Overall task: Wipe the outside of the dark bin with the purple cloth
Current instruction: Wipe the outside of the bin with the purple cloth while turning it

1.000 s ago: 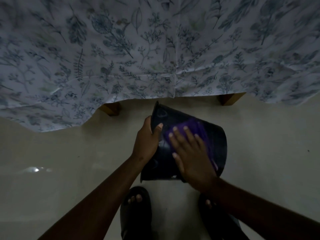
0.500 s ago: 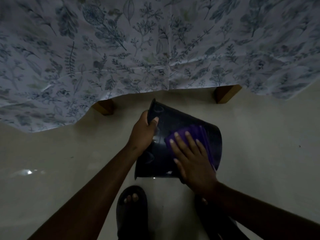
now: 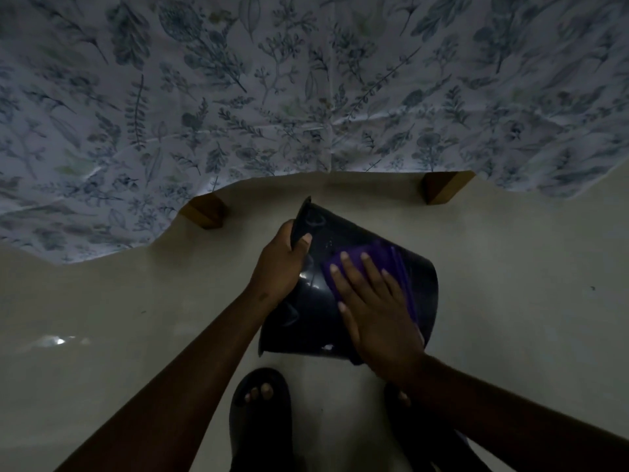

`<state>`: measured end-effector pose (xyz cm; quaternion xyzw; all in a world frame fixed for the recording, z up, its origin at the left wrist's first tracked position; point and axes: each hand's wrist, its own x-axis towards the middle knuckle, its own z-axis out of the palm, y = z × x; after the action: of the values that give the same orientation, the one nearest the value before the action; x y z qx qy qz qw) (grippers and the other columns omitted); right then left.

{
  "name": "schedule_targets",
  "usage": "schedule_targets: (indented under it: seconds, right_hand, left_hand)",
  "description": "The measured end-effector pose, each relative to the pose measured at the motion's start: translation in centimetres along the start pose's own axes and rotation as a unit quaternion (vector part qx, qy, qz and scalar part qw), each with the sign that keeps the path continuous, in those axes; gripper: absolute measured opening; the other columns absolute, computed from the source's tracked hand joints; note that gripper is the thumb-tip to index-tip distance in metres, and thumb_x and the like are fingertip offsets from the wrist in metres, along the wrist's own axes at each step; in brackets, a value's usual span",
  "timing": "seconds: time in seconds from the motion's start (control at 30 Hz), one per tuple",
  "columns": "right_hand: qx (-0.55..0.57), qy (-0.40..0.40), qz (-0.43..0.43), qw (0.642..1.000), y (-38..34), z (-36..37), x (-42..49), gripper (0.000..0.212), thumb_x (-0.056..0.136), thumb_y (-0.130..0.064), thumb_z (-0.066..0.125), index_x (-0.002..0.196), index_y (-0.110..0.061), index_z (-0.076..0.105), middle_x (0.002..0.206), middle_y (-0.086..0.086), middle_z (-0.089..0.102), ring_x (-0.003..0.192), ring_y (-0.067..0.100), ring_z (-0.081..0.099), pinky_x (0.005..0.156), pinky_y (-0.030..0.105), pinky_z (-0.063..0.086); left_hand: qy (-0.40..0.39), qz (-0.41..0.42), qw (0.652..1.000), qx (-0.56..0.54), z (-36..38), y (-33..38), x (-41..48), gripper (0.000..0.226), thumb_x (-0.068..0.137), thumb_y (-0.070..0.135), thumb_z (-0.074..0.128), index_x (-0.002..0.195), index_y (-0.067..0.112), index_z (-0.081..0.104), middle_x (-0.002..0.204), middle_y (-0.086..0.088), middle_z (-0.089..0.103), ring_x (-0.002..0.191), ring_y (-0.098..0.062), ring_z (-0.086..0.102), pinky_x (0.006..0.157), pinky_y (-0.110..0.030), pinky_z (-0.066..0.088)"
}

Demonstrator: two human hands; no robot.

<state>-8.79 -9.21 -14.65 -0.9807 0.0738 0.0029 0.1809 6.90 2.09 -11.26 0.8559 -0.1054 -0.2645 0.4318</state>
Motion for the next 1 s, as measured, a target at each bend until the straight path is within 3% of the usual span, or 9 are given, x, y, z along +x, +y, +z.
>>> schedule_targets:
  seconds: [0.1, 0.27, 0.37, 0.47, 0.53, 0.63, 0.77, 0.87, 1.0]
  right_hand:
    - [0.015, -0.005, -0.009, 1.000, 1.2, -0.3, 2.8, 0.053, 0.100, -0.037, 0.024, 0.151, -0.026, 0.019, 0.160, -0.001, 0.019, 0.148, 0.021, 0.015, 0.116, 0.041, 0.018]
    - [0.078, 0.002, 0.089, 0.993, 2.9, -1.0, 7.1, 0.058, 0.097, -0.043, 0.017, 0.146, -0.017, 0.036, 0.151, 0.005, 0.040, 0.139, 0.022, 0.036, 0.114, 0.042, 0.029]
    - [0.042, -0.001, 0.041, 0.998, 1.6, -0.2, 3.9, 0.053, 0.098, -0.037, 0.024, 0.149, -0.024, 0.027, 0.158, -0.001, 0.026, 0.147, 0.022, 0.019, 0.116, 0.044, 0.022]
    - [-0.017, -0.019, -0.067, 0.997, -0.3, 0.8, -1.2, 0.055, 0.097, -0.036, 0.031, 0.150, -0.029, 0.019, 0.159, -0.003, 0.017, 0.149, 0.023, 0.008, 0.116, 0.046, 0.015]
    - [-0.035, -0.021, -0.105, 0.994, 0.0, 1.0, -1.6, 0.056, 0.096, -0.037, 0.033, 0.150, -0.030, 0.019, 0.159, -0.003, 0.019, 0.148, 0.023, 0.009, 0.114, 0.045, 0.015]
    - [-0.006, -0.025, -0.061, 0.998, 0.3, 0.1, 1.5, 0.052, 0.099, -0.037, 0.028, 0.150, -0.031, 0.021, 0.160, -0.005, 0.018, 0.148, 0.020, 0.010, 0.115, 0.039, 0.013]
    - [0.085, -0.010, 0.058, 0.995, 1.7, -1.3, 8.0, 0.051, 0.101, -0.038, 0.021, 0.146, -0.022, 0.035, 0.153, 0.002, 0.037, 0.141, 0.020, 0.034, 0.111, 0.039, 0.027]
    - [0.105, -0.021, 0.093, 0.990, 2.5, -1.3, 9.7, 0.049, 0.102, -0.037, 0.024, 0.146, -0.019, 0.037, 0.149, 0.003, 0.043, 0.137, 0.020, 0.039, 0.109, 0.037, 0.030]
    - [0.033, -0.027, 0.035, 0.998, -0.5, -0.2, 3.7, 0.055, 0.099, -0.042, 0.022, 0.151, -0.024, 0.019, 0.160, 0.001, 0.020, 0.148, 0.023, 0.012, 0.117, 0.044, 0.017]
  left_hand:
    - [-0.012, 0.009, 1.000, -0.008, 0.0, -0.2, -0.3, 0.029, 0.100, 0.030, 0.044, 0.127, 0.024, 0.051, 0.109, 0.003, 0.065, 0.095, -0.011, 0.062, 0.073, -0.017, 0.046]
    - [0.024, 0.014, 0.999, 0.030, 0.3, 0.1, 0.1, 0.027, 0.102, 0.030, 0.040, 0.122, 0.019, 0.053, 0.098, 0.002, 0.063, 0.085, -0.011, 0.061, 0.064, -0.010, 0.041]
    - [0.032, 0.015, 0.999, 0.040, 0.3, -0.4, 0.3, 0.028, 0.102, 0.030, 0.039, 0.123, 0.018, 0.053, 0.098, 0.005, 0.061, 0.081, -0.005, 0.057, 0.060, -0.004, 0.038]
    - [0.025, 0.015, 0.999, 0.029, 0.2, -0.3, 0.5, 0.029, 0.102, 0.029, 0.039, 0.125, 0.020, 0.053, 0.103, 0.005, 0.061, 0.091, -0.012, 0.059, 0.069, -0.017, 0.041]
    - [0.018, 0.018, 0.999, 0.019, 0.3, -0.2, 0.4, 0.028, 0.102, 0.029, 0.038, 0.125, 0.022, 0.053, 0.104, 0.006, 0.061, 0.092, -0.011, 0.059, 0.070, -0.017, 0.043]
    - [0.009, 0.030, 0.999, 0.024, 0.1, -0.3, 0.0, 0.028, 0.103, 0.031, 0.037, 0.124, 0.023, 0.053, 0.104, 0.009, 0.061, 0.089, -0.007, 0.059, 0.068, -0.009, 0.041]
    - [0.015, 0.031, 0.999, 0.018, 0.1, -0.6, -0.9, 0.028, 0.103, 0.031, 0.037, 0.124, 0.022, 0.052, 0.099, 0.010, 0.062, 0.085, 0.006, 0.057, 0.067, -0.004, 0.042]
    - [0.033, 0.039, 0.998, 0.024, 0.3, -0.9, -1.5, 0.029, 0.103, 0.031, 0.037, 0.124, 0.020, 0.053, 0.098, 0.009, 0.062, 0.082, 0.009, 0.056, 0.067, -0.002, 0.042]
    - [0.043, 0.036, 0.998, 0.024, 0.2, -1.3, -1.4, 0.030, 0.103, 0.031, 0.036, 0.124, 0.019, 0.054, 0.102, 0.008, 0.062, 0.083, 0.003, 0.059, 0.065, -0.001, 0.042]
